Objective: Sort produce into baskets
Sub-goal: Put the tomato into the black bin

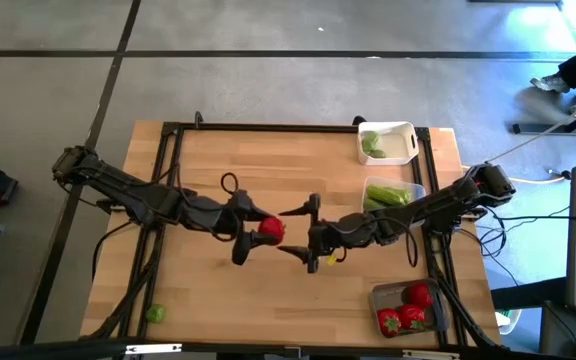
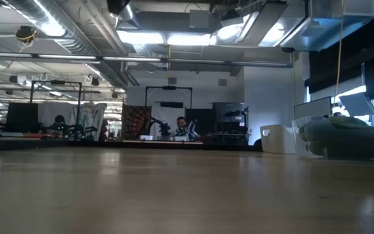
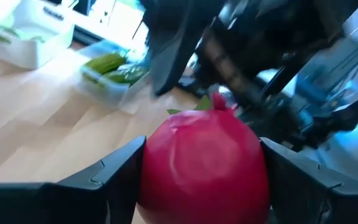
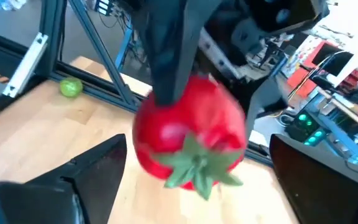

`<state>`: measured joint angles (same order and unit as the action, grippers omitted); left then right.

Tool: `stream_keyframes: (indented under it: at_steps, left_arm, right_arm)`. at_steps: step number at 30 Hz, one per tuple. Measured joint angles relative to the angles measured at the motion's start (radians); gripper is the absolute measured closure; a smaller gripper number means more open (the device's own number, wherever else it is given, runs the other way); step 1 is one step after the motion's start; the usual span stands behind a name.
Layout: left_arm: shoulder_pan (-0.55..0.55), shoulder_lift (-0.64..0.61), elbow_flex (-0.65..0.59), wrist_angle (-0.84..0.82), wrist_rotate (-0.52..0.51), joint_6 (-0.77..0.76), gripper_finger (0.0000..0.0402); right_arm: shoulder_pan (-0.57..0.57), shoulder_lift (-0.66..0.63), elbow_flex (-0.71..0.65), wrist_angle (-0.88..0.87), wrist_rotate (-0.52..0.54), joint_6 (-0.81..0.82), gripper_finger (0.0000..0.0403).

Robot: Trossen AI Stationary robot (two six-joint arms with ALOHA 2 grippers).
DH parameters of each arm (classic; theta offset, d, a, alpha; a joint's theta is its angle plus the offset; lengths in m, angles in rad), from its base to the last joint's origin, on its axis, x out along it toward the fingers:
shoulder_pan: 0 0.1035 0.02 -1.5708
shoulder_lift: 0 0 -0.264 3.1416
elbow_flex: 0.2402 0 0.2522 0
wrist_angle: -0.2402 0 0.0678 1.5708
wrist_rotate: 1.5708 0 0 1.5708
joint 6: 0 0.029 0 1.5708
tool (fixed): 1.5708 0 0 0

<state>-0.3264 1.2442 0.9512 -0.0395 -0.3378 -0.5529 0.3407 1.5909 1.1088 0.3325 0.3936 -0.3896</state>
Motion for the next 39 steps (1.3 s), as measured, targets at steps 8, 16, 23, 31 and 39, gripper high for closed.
stream_keyframes:
  at_steps: [8,16,23,31,39]
  left_arm:
    - [0.009,0.052,0.001,0.086,0.002,-0.002,0.0127]
    - [0.012,0.09,0.001,0.178,0.006,0.041,0.0127]
    - [0.014,0.09,0.001,0.201,0.004,0.083,0.0095]
    - [0.027,0.085,0.001,0.193,0.001,0.103,0.0049]
    - [0.019,-0.03,0.001,0.035,0.003,0.142,0.0046]
  right_arm:
    - [0.0,0.016,-0.001,0.029,-0.001,-0.016,0.0029]
    - [-0.001,0.032,-0.001,0.056,0.008,-0.061,0.0032]
    - [0.0,0.03,0.0,0.058,0.007,-0.063,0.0118]
    - [0.0,0.03,0.0,0.061,0.018,-0.062,0.0169]
    - [0.047,0.014,-0.001,0.047,0.033,-0.034,0.0145]
